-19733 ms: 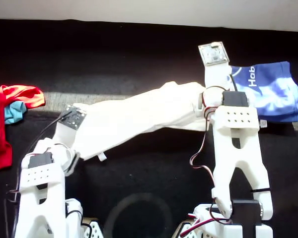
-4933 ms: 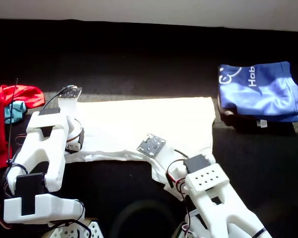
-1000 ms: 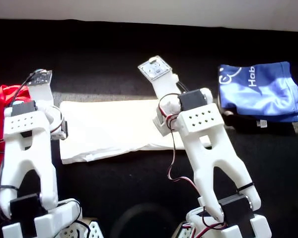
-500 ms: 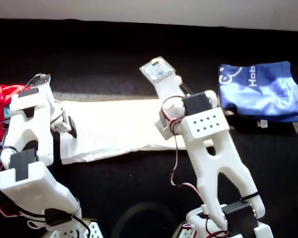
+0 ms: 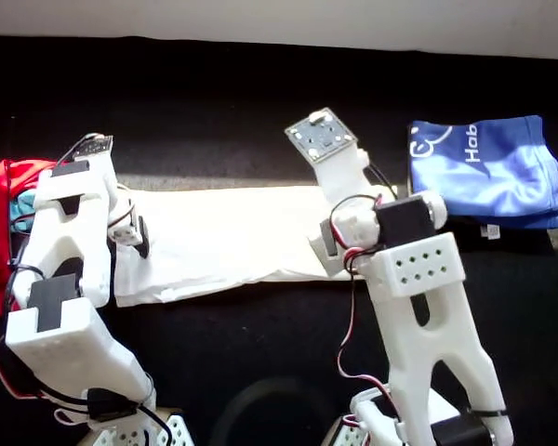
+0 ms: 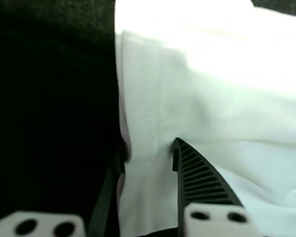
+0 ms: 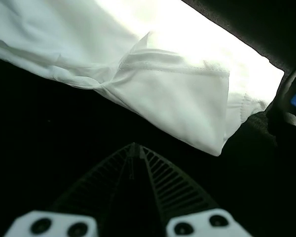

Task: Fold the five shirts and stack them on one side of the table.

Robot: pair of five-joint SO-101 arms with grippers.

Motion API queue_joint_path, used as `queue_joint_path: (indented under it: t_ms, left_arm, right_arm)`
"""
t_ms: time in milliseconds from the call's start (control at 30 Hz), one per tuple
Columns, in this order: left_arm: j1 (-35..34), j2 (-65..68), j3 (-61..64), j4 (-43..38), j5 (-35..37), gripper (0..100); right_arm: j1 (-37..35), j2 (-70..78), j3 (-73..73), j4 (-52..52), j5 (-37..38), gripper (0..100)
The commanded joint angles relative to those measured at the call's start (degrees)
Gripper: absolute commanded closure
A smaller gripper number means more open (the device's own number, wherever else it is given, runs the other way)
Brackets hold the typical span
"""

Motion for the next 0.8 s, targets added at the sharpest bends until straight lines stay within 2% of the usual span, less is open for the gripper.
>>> queue_joint_path:
  t_ms: [0, 200, 267, 367, 500, 633, 767]
  left_arm:
    - [2.4, 0.8, 0.2, 2.0, 0.3, 99]
    - [-2.3, 0.4, -0.1, 3.3, -0.2, 99]
    - [-6.0, 0.4, -1.5, 3.6, -0.6, 99]
    - [-12.2, 0.4, -4.7, 5.1, -5.0, 99]
    - [-19.0, 0.4, -11.7, 9.8, -7.2, 99]
    - [-19.9, 0.4, -19.2, 17.3, -7.9, 99]
    - [-15.7, 0.4, -23.0, 23.2, -7.8, 99]
  right_arm:
    - [4.5, -2.8, 3.4, -0.8, 0.5, 99.3]
    - [13.4, -3.4, 17.7, -10.5, 6.4, 99.3]
    - [16.4, -3.4, 22.6, -13.8, 6.8, 99.3]
    - [21.1, -3.4, 28.2, -18.0, 6.8, 99.3]
    - [25.7, -3.4, 33.3, -22.4, 6.8, 99.3]
    - [27.3, -3.4, 36.4, -24.5, 6.8, 99.3]
    - [27.5, -3.4, 42.4, -30.6, 6.8, 99.3]
